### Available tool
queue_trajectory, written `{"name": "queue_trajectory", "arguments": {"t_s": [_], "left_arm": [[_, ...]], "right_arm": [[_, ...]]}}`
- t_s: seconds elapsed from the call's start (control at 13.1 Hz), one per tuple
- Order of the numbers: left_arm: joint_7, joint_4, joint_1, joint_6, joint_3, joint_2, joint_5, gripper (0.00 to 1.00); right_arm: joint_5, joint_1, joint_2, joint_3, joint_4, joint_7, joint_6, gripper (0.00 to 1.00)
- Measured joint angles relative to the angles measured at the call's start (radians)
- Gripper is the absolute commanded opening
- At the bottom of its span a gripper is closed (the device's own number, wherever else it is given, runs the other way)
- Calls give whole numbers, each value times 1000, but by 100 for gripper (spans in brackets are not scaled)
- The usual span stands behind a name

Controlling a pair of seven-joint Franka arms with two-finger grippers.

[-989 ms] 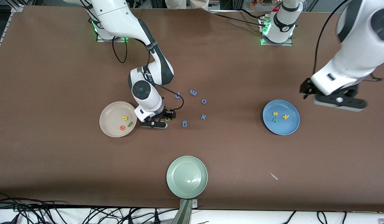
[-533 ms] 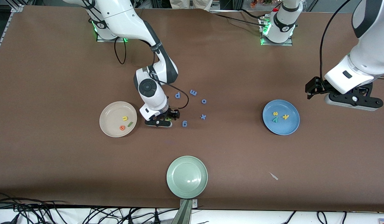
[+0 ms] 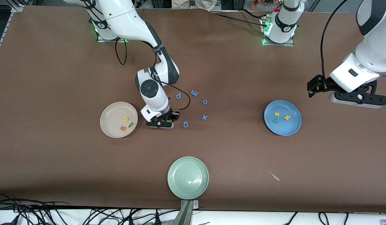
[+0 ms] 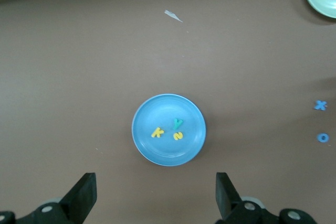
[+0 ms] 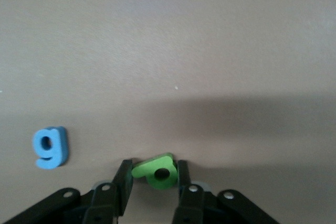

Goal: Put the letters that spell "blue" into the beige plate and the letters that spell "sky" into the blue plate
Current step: 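Raise the left gripper away while the right gripper grasps the green d, then drop the green d onto the beige plate with the right gripper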

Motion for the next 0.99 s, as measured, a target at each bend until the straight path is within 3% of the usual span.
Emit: {"name": "queue_trajectory", "arguments": {"t_s": [0.15,0.38,0.68,0.99], "left_arm": [[0,-69,-65,27,94,-48,-30,100],[-26,-208,-73,74,122,-143,-38,100],[-56,-231,-82,78,122,-171,-38,100],[-57,-208,-82,72,122,-157,-38,100]], "right_arm": [[0,-1,4,-1,0,-11,0,21],[0,-2,3,-29,14,-55,-55,21],[-8,-4,-24,-169,108,-279,-336,21],[-20,-9,-83,-319,105,-542,-536,21]]}}
